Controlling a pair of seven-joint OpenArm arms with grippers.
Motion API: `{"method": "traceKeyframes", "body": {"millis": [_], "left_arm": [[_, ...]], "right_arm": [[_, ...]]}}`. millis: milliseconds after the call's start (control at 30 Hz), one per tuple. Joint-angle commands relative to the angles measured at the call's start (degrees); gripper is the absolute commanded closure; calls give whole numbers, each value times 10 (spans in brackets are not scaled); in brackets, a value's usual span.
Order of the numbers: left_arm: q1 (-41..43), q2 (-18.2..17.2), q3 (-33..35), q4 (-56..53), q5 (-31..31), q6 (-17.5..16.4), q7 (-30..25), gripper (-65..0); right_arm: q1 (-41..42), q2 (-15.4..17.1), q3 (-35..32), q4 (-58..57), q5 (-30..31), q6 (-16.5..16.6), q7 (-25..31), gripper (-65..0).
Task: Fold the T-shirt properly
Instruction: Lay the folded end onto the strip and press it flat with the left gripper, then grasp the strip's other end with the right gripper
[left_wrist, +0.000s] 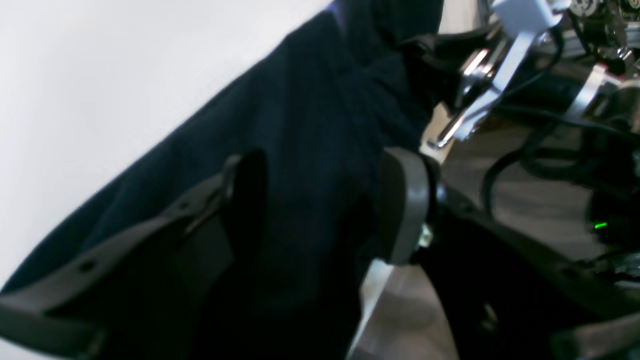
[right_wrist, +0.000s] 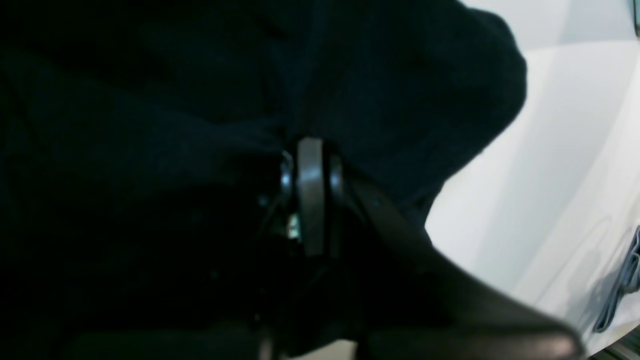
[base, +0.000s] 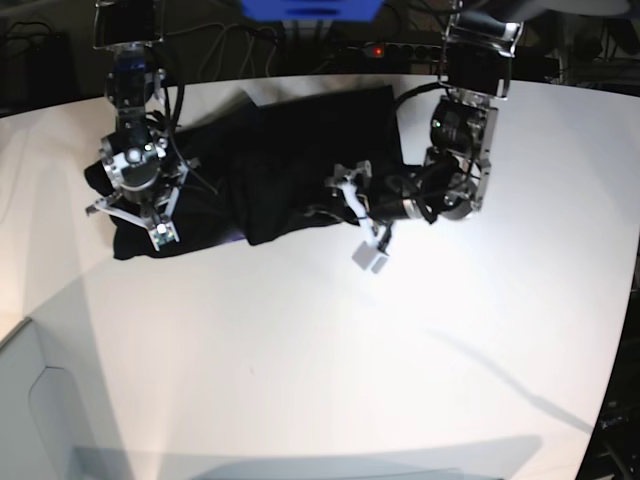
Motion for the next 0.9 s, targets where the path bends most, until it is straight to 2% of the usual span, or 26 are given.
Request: {"method": "traceKeyframes", "body": {"millis": [0, 67, 100, 267, 567, 867], "left_arm": [[-9, 5, -1, 9, 2, -1, -6, -336], [0, 10, 3, 9, 38, -1, -5, -311], [0, 15, 13, 9, 55, -1, -6, -275], [1, 23, 61, 9, 106, -1, -8, -44], [-2, 23, 127, 17, 108, 0, -8, -32], [-2, 18, 131, 75, 109, 0, -3, -31]], "right_arm": [[0, 1, 0, 1, 6, 2, -14, 0], [0, 1, 0, 1, 6, 2, -14, 0], [0, 1, 0, 1, 6, 2, -14, 0], [1, 1, 0, 1, 6, 2, -14, 0], [2, 1, 0, 1, 6, 2, -14, 0], [0, 1, 0, 1, 6, 2, -14, 0]]}}
